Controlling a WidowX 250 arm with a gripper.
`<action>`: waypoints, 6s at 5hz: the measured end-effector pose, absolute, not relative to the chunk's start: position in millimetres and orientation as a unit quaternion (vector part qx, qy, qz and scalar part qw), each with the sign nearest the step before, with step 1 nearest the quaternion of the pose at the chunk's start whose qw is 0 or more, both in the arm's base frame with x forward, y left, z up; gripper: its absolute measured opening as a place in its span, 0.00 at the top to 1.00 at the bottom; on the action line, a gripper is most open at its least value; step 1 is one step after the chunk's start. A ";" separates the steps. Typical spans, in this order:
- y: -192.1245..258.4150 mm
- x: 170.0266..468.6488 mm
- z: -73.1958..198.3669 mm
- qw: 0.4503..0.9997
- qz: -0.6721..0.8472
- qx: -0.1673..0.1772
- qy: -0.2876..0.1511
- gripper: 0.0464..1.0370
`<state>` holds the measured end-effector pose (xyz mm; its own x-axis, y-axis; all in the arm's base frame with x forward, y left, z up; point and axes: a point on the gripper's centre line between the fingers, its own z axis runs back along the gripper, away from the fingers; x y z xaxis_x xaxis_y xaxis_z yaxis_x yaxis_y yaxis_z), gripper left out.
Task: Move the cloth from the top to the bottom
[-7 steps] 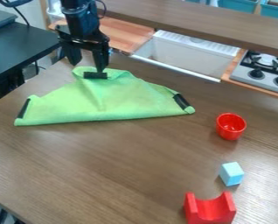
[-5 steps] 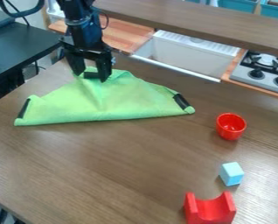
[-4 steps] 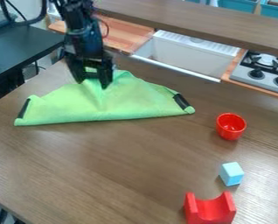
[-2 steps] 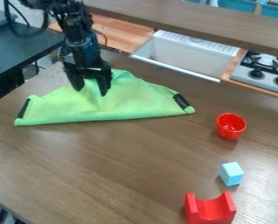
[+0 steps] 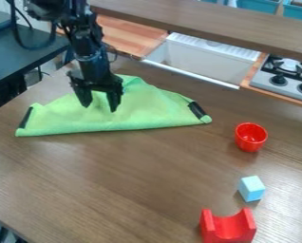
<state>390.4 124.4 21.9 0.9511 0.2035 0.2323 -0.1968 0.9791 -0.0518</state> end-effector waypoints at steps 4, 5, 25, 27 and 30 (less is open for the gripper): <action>94.3 360.7 -4.7 0.988 0.083 -0.016 -0.129 0.04; 70.5 332.8 -6.6 0.991 0.057 -0.025 -0.122 0.04; 99.9 309.6 -3.6 0.986 0.100 -0.062 -0.119 0.04; 139.6 351.2 -2.1 0.982 0.125 -0.042 -0.133 0.04; 144.9 356.7 13.2 0.979 0.145 -0.069 -0.127 0.04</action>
<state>356.7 144.9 13.2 0.9252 0.3023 0.2294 -0.2670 0.9481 -0.1724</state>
